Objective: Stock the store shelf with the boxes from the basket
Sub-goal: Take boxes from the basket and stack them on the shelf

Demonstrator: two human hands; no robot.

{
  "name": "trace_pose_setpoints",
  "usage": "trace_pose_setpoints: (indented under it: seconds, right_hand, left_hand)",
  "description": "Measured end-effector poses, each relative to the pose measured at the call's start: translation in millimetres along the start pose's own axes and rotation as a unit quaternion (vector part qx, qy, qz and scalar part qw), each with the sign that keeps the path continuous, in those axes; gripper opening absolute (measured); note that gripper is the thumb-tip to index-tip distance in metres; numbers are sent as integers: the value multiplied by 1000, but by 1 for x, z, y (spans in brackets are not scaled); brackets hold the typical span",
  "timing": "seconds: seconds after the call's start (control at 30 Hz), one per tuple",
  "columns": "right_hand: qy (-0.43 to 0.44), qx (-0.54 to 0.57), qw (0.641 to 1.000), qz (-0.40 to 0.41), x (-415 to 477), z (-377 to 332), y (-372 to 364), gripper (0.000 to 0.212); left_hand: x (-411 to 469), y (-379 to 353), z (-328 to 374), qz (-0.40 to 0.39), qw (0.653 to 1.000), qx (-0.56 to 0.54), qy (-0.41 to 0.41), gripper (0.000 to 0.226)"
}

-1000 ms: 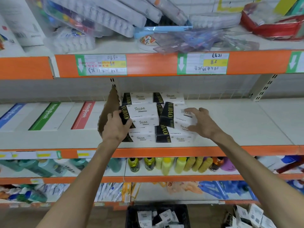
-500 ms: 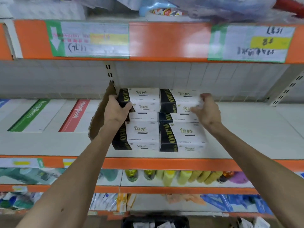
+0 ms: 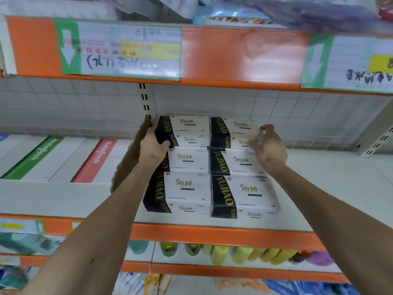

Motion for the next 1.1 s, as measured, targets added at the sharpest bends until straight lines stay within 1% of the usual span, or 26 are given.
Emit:
trace_pose_setpoints:
  seconds: [0.1,0.17,0.23,0.33,0.43,0.47,0.53,0.6,0.7,0.77,0.83,0.97,1.03,1.1]
  right_hand:
    - [1,2,1000,-7,-2,-2,2,51]
    - [-11,7,1000,-13,-6,-2,5,57]
    - [-20,20,1000,-14,-18,0,10,60]
    - [-13,57,998,1,-47,0,25,55]
    - [11,100,995,17,-93,4,46,50]
    - [19,111,993,26,-111,5,55,48]
    - [52,110,991,48,-152,8,70,43]
    - [79,109,990,52,-189,5,80,39]
    - [64,93,993,21,-229,3,83,37]
    - [85,82,993,8,-249,-4,88,37]
    - [104,67,992,-12,-261,-12,92,35]
    - [101,36,993,-54,-282,-4,92,32]
    - [106,33,991,-75,-297,6,91,30]
    - [94,27,989,-107,-320,27,82,30]
  left_hand:
    - [0,-4,0,-35,999,-18,14,58]
    - [-5,-6,4,-52,998,-36,6,66]
    - [-13,-1,11,-39,997,-69,-9,65]
    - [-29,14,18,-10,997,-82,-11,57]
    - [-58,34,22,7,999,-46,-23,43]
    - [-73,39,25,3,998,-41,-37,39]
    - [-111,49,31,-4,995,-44,-91,31]
    - [-153,58,34,-17,990,-38,-136,29]
    - [-206,60,36,-74,983,-25,-169,29]
    - [-234,57,35,-124,974,-2,-188,29]
    - [-255,54,30,-172,963,49,-202,31]
    - [-296,42,-4,-249,950,120,-147,27]
    - [-316,30,-24,-293,935,151,-134,30]
    - [-339,17,-53,-337,918,179,-110,36]
Point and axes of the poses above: each hand's wrist, its own x-axis towards the middle knuckle, its own y-axis out of the back of the hand, z = x × y, the point moved 7 cm from there along x, towards the middle knuckle, and after that the axes turned 13 degrees about z, right-handed, at the moved point
